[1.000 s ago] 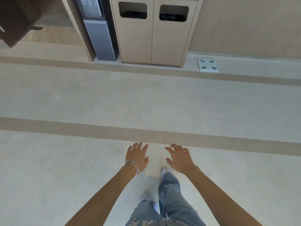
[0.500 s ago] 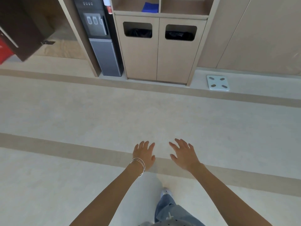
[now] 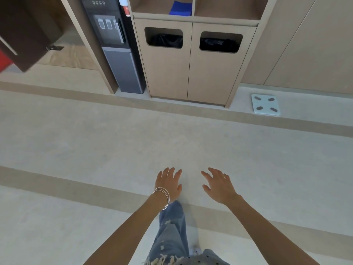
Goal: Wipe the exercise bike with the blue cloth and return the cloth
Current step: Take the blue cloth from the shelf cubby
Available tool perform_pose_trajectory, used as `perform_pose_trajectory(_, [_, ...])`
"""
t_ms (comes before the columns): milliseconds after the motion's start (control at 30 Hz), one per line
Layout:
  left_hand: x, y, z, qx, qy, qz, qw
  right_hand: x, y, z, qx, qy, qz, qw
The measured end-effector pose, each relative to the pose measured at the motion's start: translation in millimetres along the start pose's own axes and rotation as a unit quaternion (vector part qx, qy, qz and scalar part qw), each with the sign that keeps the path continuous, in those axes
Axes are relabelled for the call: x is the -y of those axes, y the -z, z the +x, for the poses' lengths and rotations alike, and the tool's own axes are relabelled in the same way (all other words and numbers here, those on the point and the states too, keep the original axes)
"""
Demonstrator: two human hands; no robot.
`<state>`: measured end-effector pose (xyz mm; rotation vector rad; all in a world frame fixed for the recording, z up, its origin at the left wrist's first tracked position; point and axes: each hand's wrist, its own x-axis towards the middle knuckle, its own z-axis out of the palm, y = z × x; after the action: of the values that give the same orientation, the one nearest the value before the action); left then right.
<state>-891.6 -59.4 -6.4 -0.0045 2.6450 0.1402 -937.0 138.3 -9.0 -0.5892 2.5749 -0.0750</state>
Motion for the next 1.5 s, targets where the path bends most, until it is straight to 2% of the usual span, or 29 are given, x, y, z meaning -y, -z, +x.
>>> perform_pose_trajectory(367, [82,136,162,-0.066,-0.038,0.023,0.997,22,124,164,-0.074,-0.025,0.012,0.997])
perform_pose_trajectory(600, [100,162,231,-0.045,-0.043,0.018,0.998,16,150,230,-0.056,-0.025,0.008,0.998])
perform_pose_trajectory(867, [100,199,329,-0.024,-0.021,0.020,0.999,-37,194,325,-0.035,-0.007,0.006,0.999])
perform_pose_trajectory(1167, [90,288,446,-0.062,0.028,0.003,0.998,-105,294,442,-0.043,0.030,-0.019,0.998])
perform_pose_trajectory(1500, [98,330,514,-0.050,0.065,0.004,0.997,-143,337,517,-0.033,0.047,-0.029,0.998])
